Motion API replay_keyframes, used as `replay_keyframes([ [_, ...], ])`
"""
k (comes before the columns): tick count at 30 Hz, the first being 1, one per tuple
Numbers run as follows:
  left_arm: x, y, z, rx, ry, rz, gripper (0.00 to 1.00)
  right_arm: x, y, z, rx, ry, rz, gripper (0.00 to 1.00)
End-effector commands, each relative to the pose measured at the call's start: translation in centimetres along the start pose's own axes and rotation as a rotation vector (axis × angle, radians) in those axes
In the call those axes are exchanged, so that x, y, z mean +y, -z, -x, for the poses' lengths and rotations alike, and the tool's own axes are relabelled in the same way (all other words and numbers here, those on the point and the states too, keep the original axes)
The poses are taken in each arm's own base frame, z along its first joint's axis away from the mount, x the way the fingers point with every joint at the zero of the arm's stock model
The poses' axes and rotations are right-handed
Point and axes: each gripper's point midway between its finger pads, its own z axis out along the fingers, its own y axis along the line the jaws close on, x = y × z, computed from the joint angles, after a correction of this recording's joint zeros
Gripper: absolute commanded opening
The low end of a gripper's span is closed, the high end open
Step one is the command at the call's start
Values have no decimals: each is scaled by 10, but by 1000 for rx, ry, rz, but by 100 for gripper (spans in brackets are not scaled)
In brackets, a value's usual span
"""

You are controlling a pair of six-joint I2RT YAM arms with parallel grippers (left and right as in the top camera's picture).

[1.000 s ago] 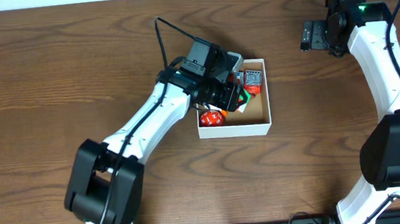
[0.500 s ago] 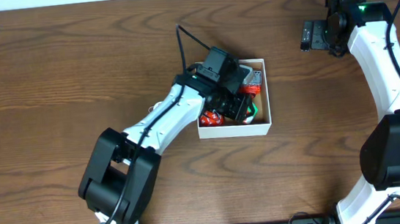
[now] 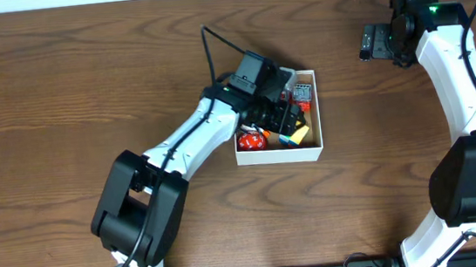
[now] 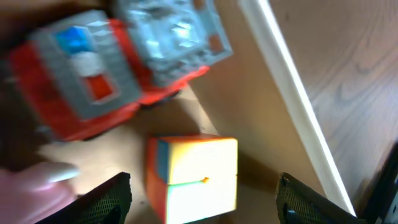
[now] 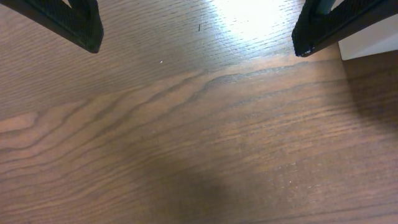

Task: Pack container
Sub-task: 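Carry the cube right and lower it into the box, then open the left gripper and move it back toward the pig rattle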

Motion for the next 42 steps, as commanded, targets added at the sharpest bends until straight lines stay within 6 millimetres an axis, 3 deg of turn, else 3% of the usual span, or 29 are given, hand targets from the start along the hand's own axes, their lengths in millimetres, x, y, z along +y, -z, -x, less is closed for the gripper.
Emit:
replay_keyframes([
  [1, 4, 15, 17, -48, 37, -7, 75, -5, 11, 9, -34, -17, -6, 99],
  [6, 14, 52, 45, -162, 36, 5, 73, -5, 11, 9, -34, -17, -6, 99],
  [11, 14, 102, 80, -331, -6, 15, 66, -5, 11, 9, -34, -17, -6, 99],
  [15, 13, 139, 91, -411, -16, 35, 66, -5, 11, 9, -34, -16, -6, 99],
  [17, 23, 151, 88, -420, 9, 82, 66, -5, 11, 9, -34, -16, -6, 99],
  [22, 75, 163, 49, -312, 162, 317, 67, -5, 11, 9, -35, -17, -6, 99],
  [27, 120, 176, -23, -73, 310, 568, 68, -5, 11, 9, -34, -16, -6, 99],
  [28, 126, 180, -36, -29, 331, 609, 74, -5, 11, 9, -35, -16, -6, 99],
  [33, 141, 191, -69, 91, 342, 691, 74, -5, 11, 9, -35, -16, -5, 99],
  [42, 163, 168, -108, 225, 270, 681, 74, -5, 11, 9, -34, -15, -5, 99],
])
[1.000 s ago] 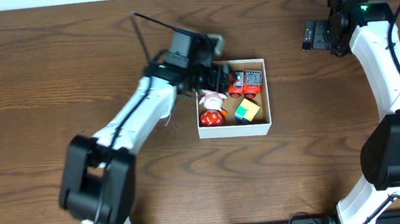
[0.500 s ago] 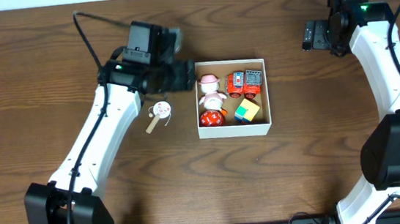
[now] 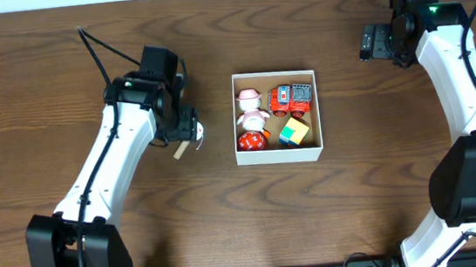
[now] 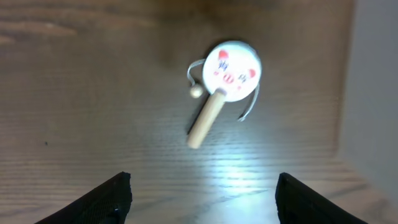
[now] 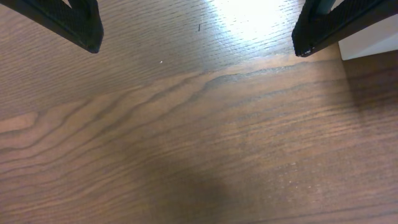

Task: Pack container
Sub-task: 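Open the left gripper and move it back toward the pig rattle, then lower the left gripper onto the rattle's wooden handle and grasp it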

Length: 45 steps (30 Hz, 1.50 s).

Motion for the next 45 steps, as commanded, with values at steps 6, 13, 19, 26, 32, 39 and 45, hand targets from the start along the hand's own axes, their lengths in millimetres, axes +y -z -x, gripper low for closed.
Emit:
replay_keyframes([
  [6, 7, -42, -22, 45, -64, 27, 74, -5, 11, 9, -35, -15, -5, 99],
  [13, -2, -62, -20, -11, -203, -22, 74, -5, 11, 9, -35, -15, -5, 99],
  [19, -3, -66, -4, -91, -263, -18, 73, -5, 11, 9, -34, -15, -5, 99],
  [26, -3, -87, -9, -42, -266, -20, 73, -5, 11, 9, -35, -15, -5, 99],
  [32, -3, -104, -18, 15, -267, -22, 71, -5, 11, 9, -35, -15, -5, 99],
  [39, -3, -107, -20, 27, -267, -23, 48, -5, 11, 9, -35, -15, -5, 99],
  [45, -3, -107, -20, 27, -267, -23, 36, -5, 11, 9, -35, -15, -5, 99],
])
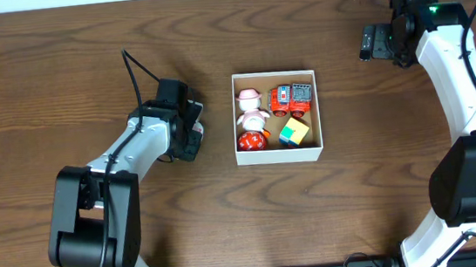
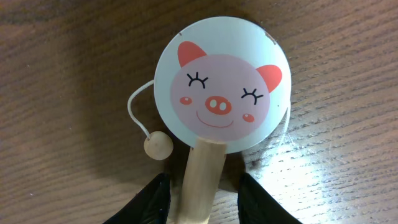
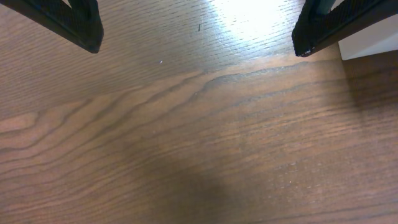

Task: Pack container
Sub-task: 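Lower the left gripper onto the rattle's wooden handle and grasp it, then lift the pig rattle and lower it into the box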

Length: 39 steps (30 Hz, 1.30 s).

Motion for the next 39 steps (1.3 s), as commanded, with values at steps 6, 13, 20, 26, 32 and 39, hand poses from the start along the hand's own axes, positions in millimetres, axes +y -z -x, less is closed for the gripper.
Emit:
replay_keyframes([
  [6, 2, -3, -3, 14, 2, 3, 24, -5, 11, 9, -35, -15, -5, 99],
  [13, 4, 5, 12, -24, 2, 9, 19, -5, 11, 9, -35, -15, -5, 99],
  [20, 11, 31, 46, -126, 3, 28, 15, -5, 11, 9, -35, -15, -5, 99],
  [26, 17, 78, 81, -273, 4, 54, 12, -5, 11, 9, -35, -15, -5, 99],
  [32, 16, 138, 117, -486, -6, 52, 12, -5, 11, 9, -35, -15, -5, 99],
  [39, -29, 201, 156, -774, -108, -192, 12, -5, 11, 9, -35, -15, -5, 99],
])
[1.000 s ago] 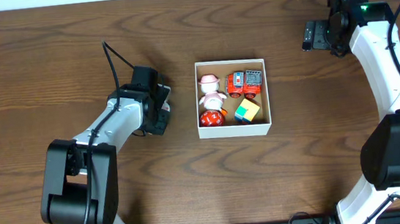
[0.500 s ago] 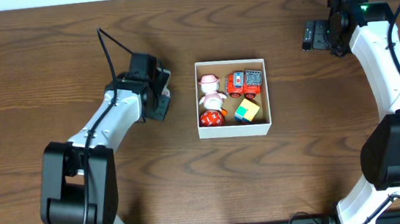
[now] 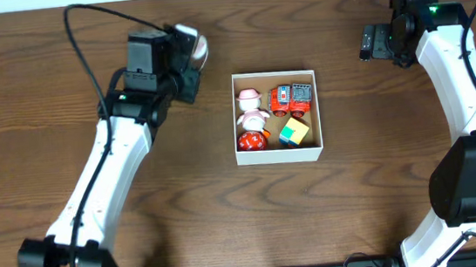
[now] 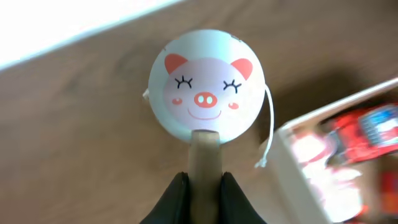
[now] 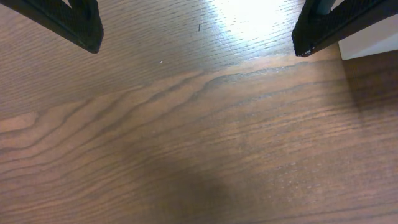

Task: Pack container
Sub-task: 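Lift the pig rattle and lower it into the box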

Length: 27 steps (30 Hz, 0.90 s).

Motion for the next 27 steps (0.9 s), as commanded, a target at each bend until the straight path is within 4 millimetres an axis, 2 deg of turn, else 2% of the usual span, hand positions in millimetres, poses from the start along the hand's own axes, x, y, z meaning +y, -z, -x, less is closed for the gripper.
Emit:
replay_keyframes([
  [1, -33, 12, 26, -98, -6, -190, 13, -5, 11, 9, -34, -15, -5, 99],
  [4, -50, 15, 31, -123, -19, -277, 13, -5, 11, 9, -34, -15, -5, 99],
  [13, -92, 17, 28, -96, -4, -410, 12, -5, 11, 9, -35, -16, -5, 99],
  [20, -131, 5, -1, 26, -6, -491, 13, -5, 11, 9, -34, -15, -5, 99],
  [27, -169, -15, -30, 151, 23, -555, 13, -5, 11, 9, -35, -16, -5, 99],
])
